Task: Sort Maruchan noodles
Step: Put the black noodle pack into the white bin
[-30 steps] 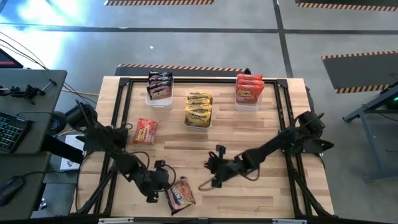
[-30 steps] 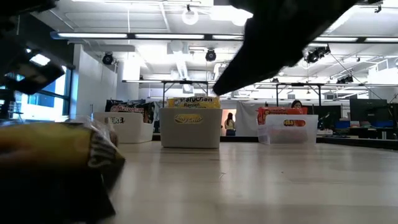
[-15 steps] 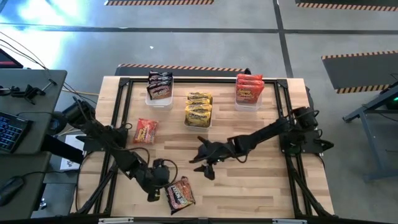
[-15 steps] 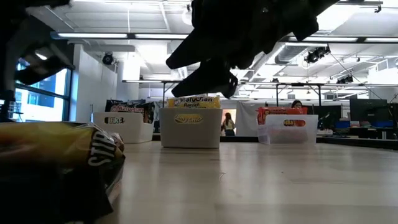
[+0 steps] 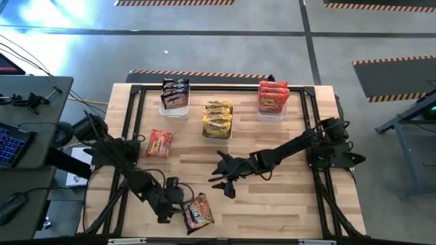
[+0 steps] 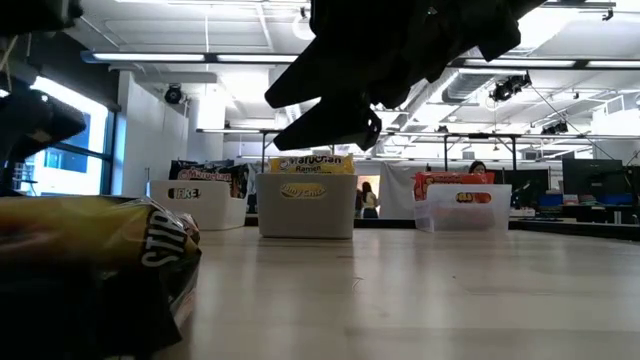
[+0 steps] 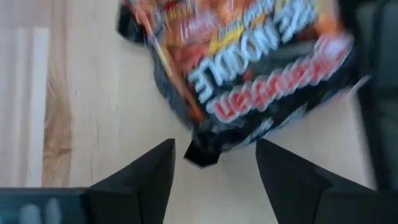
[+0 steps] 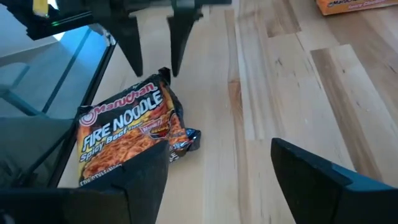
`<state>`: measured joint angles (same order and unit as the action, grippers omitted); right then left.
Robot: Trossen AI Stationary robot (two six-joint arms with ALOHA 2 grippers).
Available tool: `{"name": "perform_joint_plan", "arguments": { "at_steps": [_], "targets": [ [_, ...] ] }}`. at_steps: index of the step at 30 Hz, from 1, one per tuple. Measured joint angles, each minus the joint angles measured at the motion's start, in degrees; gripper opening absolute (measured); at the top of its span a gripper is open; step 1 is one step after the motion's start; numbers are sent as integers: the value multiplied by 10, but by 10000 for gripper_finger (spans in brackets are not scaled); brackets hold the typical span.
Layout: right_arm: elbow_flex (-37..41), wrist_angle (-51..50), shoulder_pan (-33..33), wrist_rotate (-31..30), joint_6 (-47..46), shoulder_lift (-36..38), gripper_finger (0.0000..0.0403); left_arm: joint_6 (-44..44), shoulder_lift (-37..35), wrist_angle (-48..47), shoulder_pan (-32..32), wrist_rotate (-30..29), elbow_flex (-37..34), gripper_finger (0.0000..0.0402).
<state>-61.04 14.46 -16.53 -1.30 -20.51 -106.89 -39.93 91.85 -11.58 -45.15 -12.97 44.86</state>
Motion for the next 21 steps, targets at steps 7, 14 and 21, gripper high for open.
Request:
{"name": "perform_joint_plan", "arguments": {
  "at_steps": [7,14,21],
  "targets": [
    [0,0,0,0,2,0,266,58,41,-6,-3,-19,8,188],
    [0,4,0,0,8,0,266,127,45,6,-8,-74,22,65],
    [0,17,0,13,-4,0,266,218,45,11,-8,-110,45,8]
  ]
}}
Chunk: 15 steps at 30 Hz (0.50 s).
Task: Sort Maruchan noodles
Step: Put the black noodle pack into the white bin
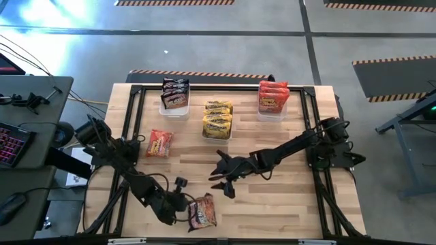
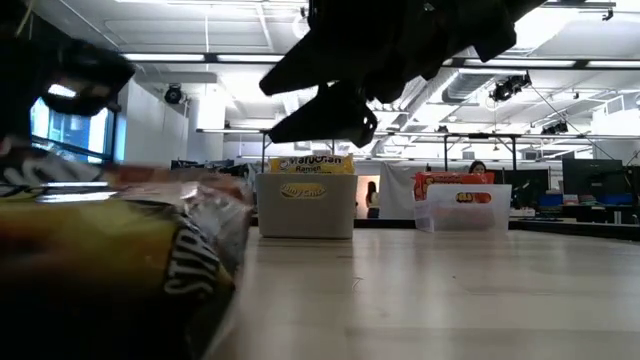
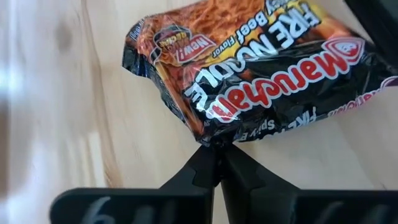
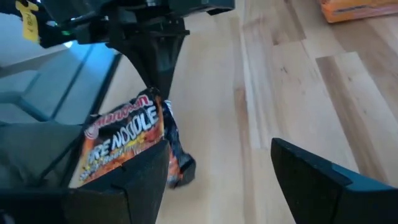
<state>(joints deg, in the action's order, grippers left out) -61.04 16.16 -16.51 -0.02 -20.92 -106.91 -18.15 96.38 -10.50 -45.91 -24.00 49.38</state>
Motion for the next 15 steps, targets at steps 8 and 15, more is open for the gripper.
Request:
{"name": "perform_joint_plan", "arguments": {
  "at_steps": [8,15],
  "targets": [
    [0,49,0,64,4,0,266,96,0,-2,14,-21,38,1],
    [0,49,0,78,-10,0,266,163,0,-4,28,-36,63,0]
  ]
}}
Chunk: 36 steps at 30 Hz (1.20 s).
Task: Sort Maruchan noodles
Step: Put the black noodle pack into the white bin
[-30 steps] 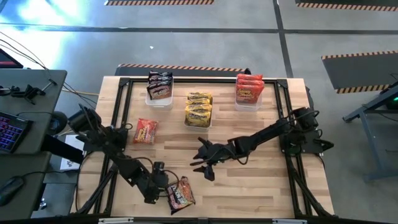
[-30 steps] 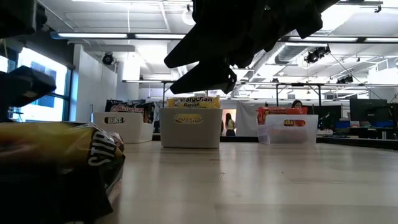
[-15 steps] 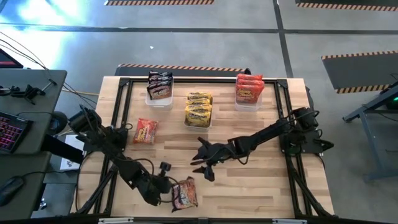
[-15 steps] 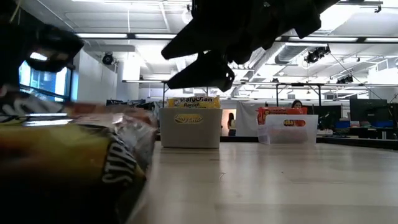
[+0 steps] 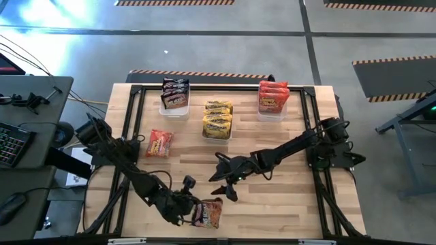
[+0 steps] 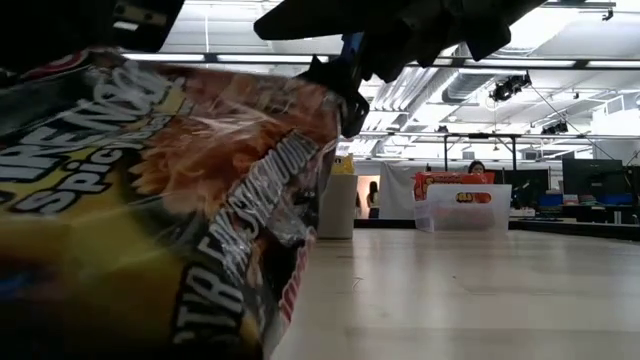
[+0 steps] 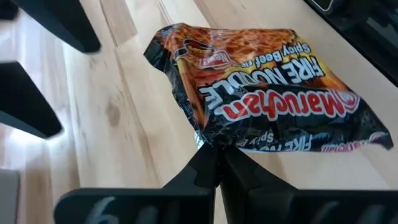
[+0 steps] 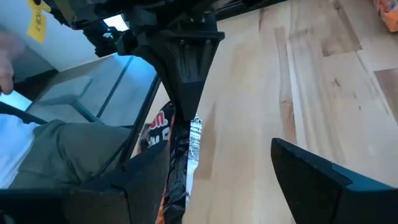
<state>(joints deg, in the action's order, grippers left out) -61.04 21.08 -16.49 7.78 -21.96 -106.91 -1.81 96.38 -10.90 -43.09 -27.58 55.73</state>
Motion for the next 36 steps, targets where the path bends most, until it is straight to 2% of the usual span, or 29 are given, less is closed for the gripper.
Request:
{"name": "perform_joint_plan", "arguments": {
  "at_steps": [9,19,24,28,36],
  "targets": [
    [0,-3,0,52,0,-1,266,52,0,0,13,-2,21,0],
    [-22,-21,2,96,-21,-50,282,66,0,-1,22,3,27,0],
    [-53,-43,8,165,-41,-49,291,66,0,-3,22,3,27,0],
    [-70,-68,7,189,-51,-49,291,66,0,-3,22,4,27,0],
    [-74,-63,-6,145,-109,-67,291,66,0,1,22,0,27,0]
  ]
}}
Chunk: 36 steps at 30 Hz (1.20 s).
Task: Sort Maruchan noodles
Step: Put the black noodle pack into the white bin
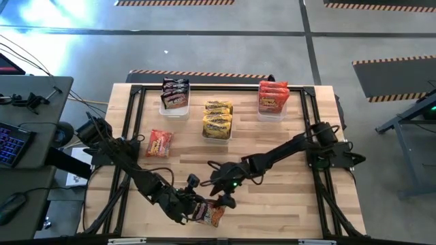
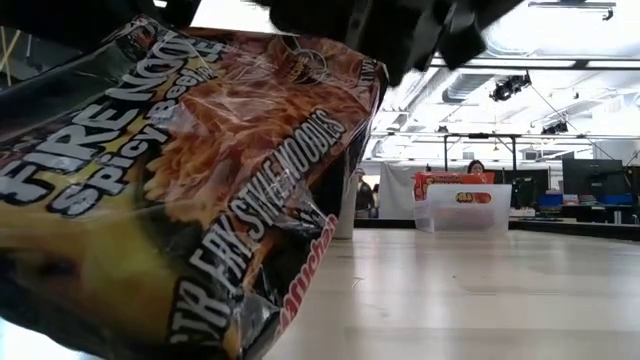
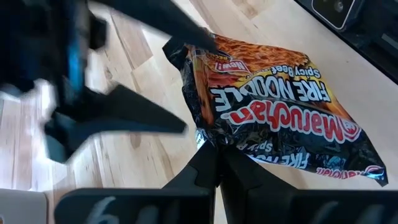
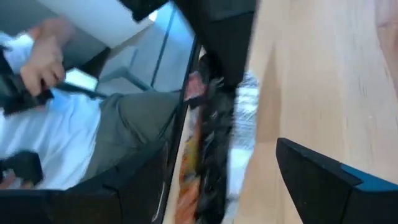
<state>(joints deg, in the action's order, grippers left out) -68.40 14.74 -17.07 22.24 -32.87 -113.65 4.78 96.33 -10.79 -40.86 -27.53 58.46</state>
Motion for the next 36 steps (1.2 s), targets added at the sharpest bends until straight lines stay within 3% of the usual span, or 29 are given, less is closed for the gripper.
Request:
{"name": "perform_joint_plan", "arguments": {
  "at_steps": [12,28,36],
  "targets": [
    [-30,31,-11,5,-47,-55,287,0,0,-1,5,0,0,0],
    [-32,22,-29,-1,-4,-56,186,-30,0,1,6,4,1,2],
    [-32,33,-28,-17,23,-55,157,-101,-34,-65,2,33,31,49]
  ]
}}
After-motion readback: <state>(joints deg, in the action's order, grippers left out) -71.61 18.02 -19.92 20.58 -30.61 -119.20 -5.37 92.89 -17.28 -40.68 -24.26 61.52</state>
